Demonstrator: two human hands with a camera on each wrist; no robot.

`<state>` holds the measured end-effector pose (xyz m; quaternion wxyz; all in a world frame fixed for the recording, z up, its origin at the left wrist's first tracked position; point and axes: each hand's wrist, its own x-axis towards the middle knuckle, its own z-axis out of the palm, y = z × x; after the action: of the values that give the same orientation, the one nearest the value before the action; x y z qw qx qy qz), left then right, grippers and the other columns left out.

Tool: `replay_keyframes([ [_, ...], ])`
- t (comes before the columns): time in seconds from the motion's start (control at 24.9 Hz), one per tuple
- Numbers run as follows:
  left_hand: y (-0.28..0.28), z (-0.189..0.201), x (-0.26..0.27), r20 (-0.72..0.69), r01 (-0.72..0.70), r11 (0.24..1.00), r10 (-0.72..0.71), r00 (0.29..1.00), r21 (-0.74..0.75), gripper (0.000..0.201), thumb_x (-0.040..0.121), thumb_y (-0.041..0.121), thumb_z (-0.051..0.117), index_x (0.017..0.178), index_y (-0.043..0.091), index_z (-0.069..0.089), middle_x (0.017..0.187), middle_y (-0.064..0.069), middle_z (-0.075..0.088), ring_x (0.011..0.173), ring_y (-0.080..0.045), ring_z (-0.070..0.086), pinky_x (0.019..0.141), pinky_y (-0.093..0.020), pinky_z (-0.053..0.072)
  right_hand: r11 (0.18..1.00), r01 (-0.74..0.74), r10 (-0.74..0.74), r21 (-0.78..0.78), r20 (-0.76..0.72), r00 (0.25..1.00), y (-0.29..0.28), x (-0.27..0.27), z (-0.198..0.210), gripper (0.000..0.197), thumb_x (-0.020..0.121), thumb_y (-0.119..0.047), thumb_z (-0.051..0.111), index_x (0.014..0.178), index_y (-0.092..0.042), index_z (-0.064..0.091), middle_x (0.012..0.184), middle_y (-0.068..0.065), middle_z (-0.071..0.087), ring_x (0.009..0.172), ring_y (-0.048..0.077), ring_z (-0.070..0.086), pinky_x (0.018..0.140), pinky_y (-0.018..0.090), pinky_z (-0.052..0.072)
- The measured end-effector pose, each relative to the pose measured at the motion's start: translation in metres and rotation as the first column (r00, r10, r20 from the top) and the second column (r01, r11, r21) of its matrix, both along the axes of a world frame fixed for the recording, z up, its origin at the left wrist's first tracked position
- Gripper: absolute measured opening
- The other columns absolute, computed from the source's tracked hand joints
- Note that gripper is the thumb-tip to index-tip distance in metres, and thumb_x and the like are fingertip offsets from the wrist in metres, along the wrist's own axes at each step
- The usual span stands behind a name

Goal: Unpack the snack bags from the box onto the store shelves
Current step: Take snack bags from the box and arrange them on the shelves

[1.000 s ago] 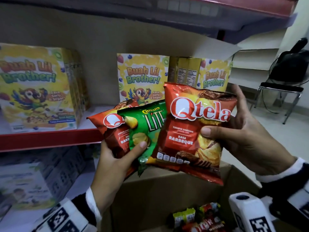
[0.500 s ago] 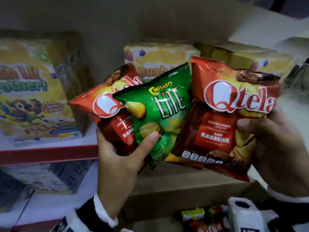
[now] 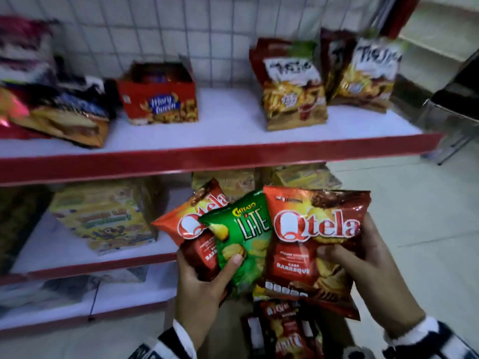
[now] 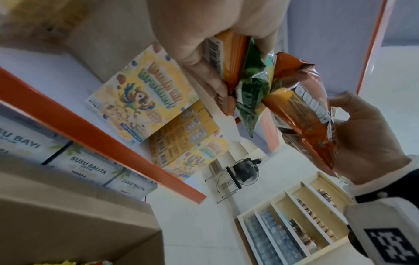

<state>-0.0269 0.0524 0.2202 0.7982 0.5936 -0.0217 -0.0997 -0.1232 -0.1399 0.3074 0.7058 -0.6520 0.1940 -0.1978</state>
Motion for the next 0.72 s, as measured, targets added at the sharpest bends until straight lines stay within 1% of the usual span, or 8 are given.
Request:
replay_keyframes([
  [0.16, 0.001, 0.103, -0.026, -0.053, 0.060, 0.998, -0.061, 0.997, -0.016, 0.083, 0.049, 0.021, 0.083, 0.126, 0.015, 0.051, 0.115, -0.006, 0.069, 0.106, -0.023, 0.067, 0.088, -0.043, 0.053, 0.999, -0.042, 0.041, -0.022, -0.026, 0.999, -0.004, -0.026, 0.113, 0.061, 0.058, -0.010, 0.068, 0.109, -0.041, 0.060, 0.097, 0.002, 0.073, 0.084, 0.017, 0.071, 0.061, 0.026, 0.057],
  [0.24, 0.000, 0.153, -0.032, -0.057, 0.074, 0.997, -0.074, 0.996, -0.012, 0.075, 0.051, 0.016, 0.083, 0.121, 0.016, 0.054, 0.110, -0.005, 0.071, 0.099, -0.017, 0.069, 0.081, -0.033, 0.055, 0.998, -0.048, 0.048, -0.035, -0.011, 0.999, -0.005, -0.031, 0.172, 0.060, 0.057, -0.013, 0.069, 0.105, -0.047, 0.061, 0.099, 0.002, 0.073, 0.086, 0.019, 0.071, 0.063, 0.028, 0.058],
  [0.32, -0.002, 0.196, -0.033, -0.044, 0.081, 0.996, -0.082, 0.996, -0.027, 0.066, 0.058, 0.006, 0.082, 0.117, 0.016, 0.056, 0.104, -0.001, 0.072, 0.087, -0.004, 0.071, 0.066, -0.015, 0.054, 0.998, -0.057, 0.058, -0.029, 0.016, 0.998, -0.006, -0.033, 0.217, 0.060, 0.054, -0.018, 0.070, 0.106, -0.046, 0.061, 0.101, 0.003, 0.073, 0.087, 0.022, 0.071, 0.063, 0.029, 0.058],
  [0.36, -0.003, 0.223, -0.031, -0.031, 0.076, 0.997, -0.077, 0.997, -0.031, 0.064, 0.060, 0.001, 0.082, 0.117, 0.016, 0.057, 0.101, 0.001, 0.073, 0.081, 0.000, 0.070, 0.061, -0.009, 0.051, 0.998, -0.058, 0.059, -0.028, 0.029, 0.998, -0.006, -0.034, 0.245, 0.060, 0.054, -0.020, 0.070, 0.108, -0.045, 0.061, 0.101, 0.003, 0.073, 0.087, 0.023, 0.071, 0.062, 0.029, 0.058],
  [0.4, -0.005, 0.247, -0.027, 0.005, 0.075, 0.997, -0.075, 0.997, -0.031, 0.064, 0.061, -0.002, 0.081, 0.117, 0.015, 0.057, 0.099, 0.002, 0.073, 0.078, 0.002, 0.070, 0.058, -0.008, 0.051, 0.998, -0.059, 0.061, -0.035, 0.045, 0.997, -0.008, -0.034, 0.267, 0.059, 0.056, -0.022, 0.071, 0.110, -0.044, 0.060, 0.101, 0.003, 0.073, 0.087, 0.024, 0.072, 0.061, 0.029, 0.058],
  [0.56, -0.012, 0.340, -0.011, 0.181, 0.135, 0.989, -0.124, 0.976, -0.052, 0.076, 0.051, 0.012, 0.082, 0.122, 0.014, 0.052, 0.100, 0.005, 0.075, 0.089, -0.009, 0.071, 0.066, -0.019, 0.056, 0.993, -0.059, 0.074, -0.098, 0.153, 0.985, -0.013, -0.032, 0.355, 0.045, 0.071, -0.027, 0.069, 0.113, -0.037, 0.058, 0.106, 0.003, 0.073, 0.091, 0.027, 0.072, 0.067, 0.034, 0.059],
  [0.64, -0.015, 0.372, -0.002, 0.233, 0.150, 0.987, -0.133, 0.963, -0.058, 0.075, 0.051, 0.017, 0.081, 0.121, 0.018, 0.054, 0.102, 0.006, 0.074, 0.093, -0.011, 0.071, 0.069, -0.019, 0.056, 0.989, -0.040, 0.070, -0.141, 0.216, 0.974, -0.018, -0.028, 0.390, 0.045, 0.070, -0.026, 0.069, 0.114, -0.032, 0.059, 0.107, 0.002, 0.073, 0.091, 0.026, 0.072, 0.067, 0.031, 0.059],
  [0.72, -0.016, 0.394, 0.005, 0.243, 0.179, 0.983, -0.163, 0.956, -0.044, 0.068, 0.052, 0.019, 0.082, 0.115, 0.021, 0.058, 0.100, 0.007, 0.075, 0.092, -0.008, 0.070, 0.070, -0.015, 0.054, 0.983, 0.000, 0.052, -0.185, 0.276, 0.960, -0.026, -0.023, 0.419, 0.046, 0.068, -0.027, 0.071, 0.112, -0.029, 0.060, 0.105, 0.002, 0.073, 0.089, 0.022, 0.072, 0.064, 0.027, 0.058],
])
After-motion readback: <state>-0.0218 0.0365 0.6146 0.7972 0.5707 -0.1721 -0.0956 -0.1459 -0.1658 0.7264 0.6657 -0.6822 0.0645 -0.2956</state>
